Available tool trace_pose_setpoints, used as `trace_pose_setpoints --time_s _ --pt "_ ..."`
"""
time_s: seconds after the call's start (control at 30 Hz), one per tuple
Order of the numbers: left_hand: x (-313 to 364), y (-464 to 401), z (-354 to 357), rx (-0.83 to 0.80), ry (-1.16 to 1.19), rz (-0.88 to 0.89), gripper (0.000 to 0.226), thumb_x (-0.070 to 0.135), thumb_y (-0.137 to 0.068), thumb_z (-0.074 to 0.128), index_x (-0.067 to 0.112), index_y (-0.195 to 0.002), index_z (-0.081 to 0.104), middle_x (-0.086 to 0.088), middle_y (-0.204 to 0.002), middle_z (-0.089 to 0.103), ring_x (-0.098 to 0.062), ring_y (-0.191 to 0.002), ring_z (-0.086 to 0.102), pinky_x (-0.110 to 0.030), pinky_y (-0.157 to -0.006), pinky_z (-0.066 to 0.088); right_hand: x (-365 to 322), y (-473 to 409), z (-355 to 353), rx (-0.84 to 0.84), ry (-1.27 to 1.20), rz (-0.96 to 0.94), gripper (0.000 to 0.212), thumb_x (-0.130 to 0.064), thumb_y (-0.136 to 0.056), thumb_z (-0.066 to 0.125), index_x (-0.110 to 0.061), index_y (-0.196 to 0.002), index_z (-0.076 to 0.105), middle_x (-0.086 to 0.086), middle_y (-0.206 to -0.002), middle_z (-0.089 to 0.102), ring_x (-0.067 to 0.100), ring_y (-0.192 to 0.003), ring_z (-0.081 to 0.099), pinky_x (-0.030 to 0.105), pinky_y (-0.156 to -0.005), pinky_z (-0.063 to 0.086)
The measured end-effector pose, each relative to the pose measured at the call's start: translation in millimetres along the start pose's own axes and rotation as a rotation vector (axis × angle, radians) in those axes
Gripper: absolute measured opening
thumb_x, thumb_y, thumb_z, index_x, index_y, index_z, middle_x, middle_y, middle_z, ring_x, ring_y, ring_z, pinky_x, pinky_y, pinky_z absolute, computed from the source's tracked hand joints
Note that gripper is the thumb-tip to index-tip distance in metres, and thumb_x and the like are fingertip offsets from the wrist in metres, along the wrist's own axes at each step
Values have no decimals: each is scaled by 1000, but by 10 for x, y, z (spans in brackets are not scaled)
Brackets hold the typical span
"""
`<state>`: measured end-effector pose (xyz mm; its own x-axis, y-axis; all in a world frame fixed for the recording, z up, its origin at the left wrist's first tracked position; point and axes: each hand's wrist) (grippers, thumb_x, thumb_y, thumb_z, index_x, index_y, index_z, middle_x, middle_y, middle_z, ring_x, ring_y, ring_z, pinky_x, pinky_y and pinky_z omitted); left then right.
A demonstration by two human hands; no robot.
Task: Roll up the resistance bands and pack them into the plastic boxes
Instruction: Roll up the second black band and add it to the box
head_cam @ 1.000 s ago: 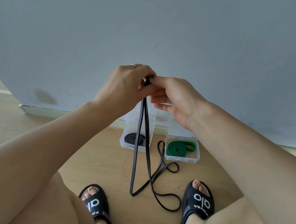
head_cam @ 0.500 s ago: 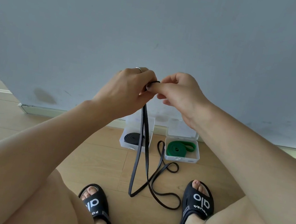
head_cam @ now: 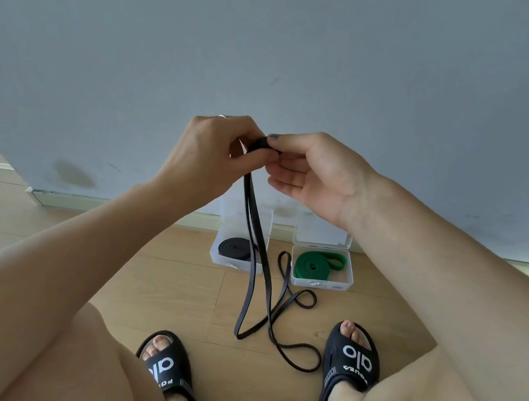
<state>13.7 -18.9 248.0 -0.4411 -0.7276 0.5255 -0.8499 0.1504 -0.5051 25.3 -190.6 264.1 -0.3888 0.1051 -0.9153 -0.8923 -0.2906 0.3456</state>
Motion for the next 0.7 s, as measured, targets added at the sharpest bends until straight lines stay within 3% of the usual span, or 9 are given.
trace_pose_setpoints --time_s 0.17,0.33,0.4,0.57,0.7 --pt "-93 17 -7 -27 -131 131 23 23 -90 76 5 -78 67 4 -59 52 -10 -56 45 -18 -56 36 13 37 21 22 261 -55 22 -23 -88 76 -7 -103 76 5 -94 71 17 -89 67 41 -100 57" --pt "-126 32 30 -3 -153 217 15 17 -89 74 6 -79 68 -2 -64 60 -22 -59 52 -37 -57 43 90 8 130 216 395 -196 30 -22 -78 86 -6 -97 68 7 -91 67 19 -85 65 47 -98 57" --pt "-110 29 44 25 -124 211 10 13 -88 74 6 -81 70 -2 -67 63 -18 -61 54 -34 -60 46 74 -13 121 214 351 -177 34 -22 -78 86 0 -100 72 8 -91 73 18 -85 69 45 -99 58" --pt "-57 28 37 39 -53 142 10 16 -86 78 10 -93 75 6 -74 66 -5 -65 56 -14 -68 47 44 -6 63 148 196 -100 28 -24 -84 82 -6 -106 79 8 -101 81 16 -87 76 37 -102 55" --pt "-61 10 44 17 -47 118 7 17 -87 76 12 -93 75 19 -69 57 5 -67 56 -8 -66 41 60 -12 56 134 161 -110 31 -25 -87 80 -3 -109 77 9 -101 81 16 -84 76 38 -104 53"
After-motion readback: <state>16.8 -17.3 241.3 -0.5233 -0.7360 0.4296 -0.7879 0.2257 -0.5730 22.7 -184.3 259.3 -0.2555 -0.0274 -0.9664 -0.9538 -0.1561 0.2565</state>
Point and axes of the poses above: each hand's wrist, its own y-axis away from the middle knuckle, its own z-axis out of the palm, x = y × z
